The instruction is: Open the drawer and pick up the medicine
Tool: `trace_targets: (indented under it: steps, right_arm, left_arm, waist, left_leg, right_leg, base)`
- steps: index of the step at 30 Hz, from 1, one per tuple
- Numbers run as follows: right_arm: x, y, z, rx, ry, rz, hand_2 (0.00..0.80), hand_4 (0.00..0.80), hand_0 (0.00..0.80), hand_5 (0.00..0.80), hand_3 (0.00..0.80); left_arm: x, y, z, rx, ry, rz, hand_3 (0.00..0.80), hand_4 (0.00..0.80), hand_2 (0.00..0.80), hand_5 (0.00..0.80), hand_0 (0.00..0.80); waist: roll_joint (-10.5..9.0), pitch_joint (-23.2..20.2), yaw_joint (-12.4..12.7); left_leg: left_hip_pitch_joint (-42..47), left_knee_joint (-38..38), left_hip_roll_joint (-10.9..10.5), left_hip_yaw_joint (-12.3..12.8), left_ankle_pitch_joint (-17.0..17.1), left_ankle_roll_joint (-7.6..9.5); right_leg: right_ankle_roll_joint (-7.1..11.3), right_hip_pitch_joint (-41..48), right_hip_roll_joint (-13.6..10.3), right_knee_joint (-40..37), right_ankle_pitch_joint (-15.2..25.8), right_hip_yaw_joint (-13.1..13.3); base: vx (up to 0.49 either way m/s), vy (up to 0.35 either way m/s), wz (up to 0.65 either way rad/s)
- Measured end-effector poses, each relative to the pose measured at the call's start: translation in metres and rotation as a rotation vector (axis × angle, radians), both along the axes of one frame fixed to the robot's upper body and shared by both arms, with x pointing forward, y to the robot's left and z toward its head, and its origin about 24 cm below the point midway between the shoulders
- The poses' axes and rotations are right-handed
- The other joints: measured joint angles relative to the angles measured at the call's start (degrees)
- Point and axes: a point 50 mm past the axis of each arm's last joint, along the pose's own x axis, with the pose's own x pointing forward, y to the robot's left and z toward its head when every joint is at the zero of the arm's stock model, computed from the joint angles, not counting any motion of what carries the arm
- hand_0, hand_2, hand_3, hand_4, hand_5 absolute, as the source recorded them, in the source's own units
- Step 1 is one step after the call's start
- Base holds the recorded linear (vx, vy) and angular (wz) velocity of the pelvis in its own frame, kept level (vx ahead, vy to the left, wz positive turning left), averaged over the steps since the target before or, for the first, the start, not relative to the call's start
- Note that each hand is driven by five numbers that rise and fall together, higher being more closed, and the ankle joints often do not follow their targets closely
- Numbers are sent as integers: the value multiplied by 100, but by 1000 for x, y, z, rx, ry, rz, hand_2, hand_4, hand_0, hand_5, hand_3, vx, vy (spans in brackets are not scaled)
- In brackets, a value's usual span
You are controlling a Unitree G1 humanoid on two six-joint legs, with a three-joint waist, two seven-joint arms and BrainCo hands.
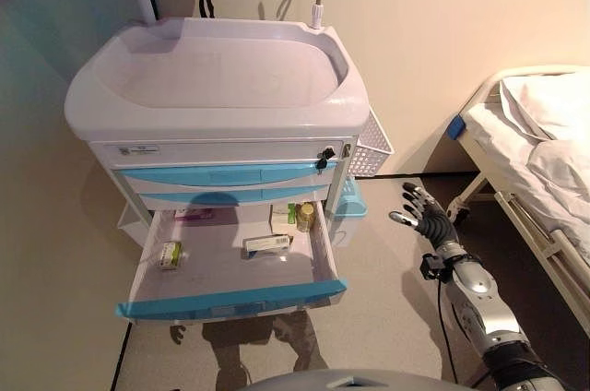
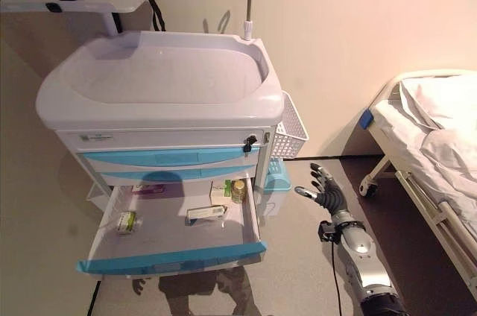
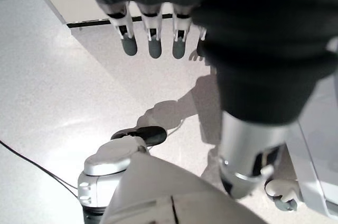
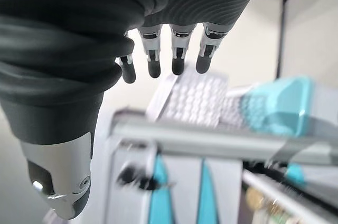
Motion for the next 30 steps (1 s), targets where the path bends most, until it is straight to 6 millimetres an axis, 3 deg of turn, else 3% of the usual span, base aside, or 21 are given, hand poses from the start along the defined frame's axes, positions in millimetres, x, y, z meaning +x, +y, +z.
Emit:
trace_targets:
  steps: [13, 18, 23, 28, 30]
  right_arm:
    - [0, 28, 10, -31, -30, 194, 0, 0, 0, 0, 0]
    - [11, 43, 28, -35, -107, 270, 0, 0, 0, 0, 0]
    - [22, 62, 43, -64, -165, 362, 0, 0, 0, 0, 0]
    - [38, 88, 74, -123, -290, 468, 0, 0, 0, 0, 0]
    - [40, 92, 79, -130, -310, 481, 0, 0, 0, 0, 0]
  left_arm:
    - [7, 1, 2, 11, -35, -11, 0, 0, 0, 0, 0]
    - [9, 9, 5, 35, -40, -16, 0, 0, 0, 0, 0]
    - [37, 26, 14, 94, -106, -36, 0, 0, 0, 0, 0]
    - [69, 45, 30, 169, -200, -61, 0, 0, 0, 0, 0]
    - [74, 49, 33, 187, -213, -64, 0, 0, 0, 0, 0]
  waist:
    - [-65, 66, 165]
    - [-170, 391, 202]
    - [-326, 868, 387]
    - [-526, 1303, 578]
    - [-555, 1361, 656]
  left_leg:
    - [-4, 1, -15, -61, 4, 2]
    - [-89, 147, -42, -102, 5, -4]
    - [-549, 575, -107, -239, -32, -18]
    - [-1357, 1134, -142, -399, -89, -65]
    - [-1528, 1248, -173, -514, -96, -78]
  right_leg:
    - [2, 18, -14, 18, -4, -50]
    - [4, -14, -29, 46, -4, -78]
    - [-12, -295, -97, 287, 2, -179]
    - [-44, -944, -144, 667, -5, -274]
    - [-67, -1052, -174, 764, -29, -357]
  base:
    - [2, 2, 1]
    - [-94, -7, 4]
    - [-119, -22, 14]
    - [-133, -25, 14]
    - [-119, -43, 25]
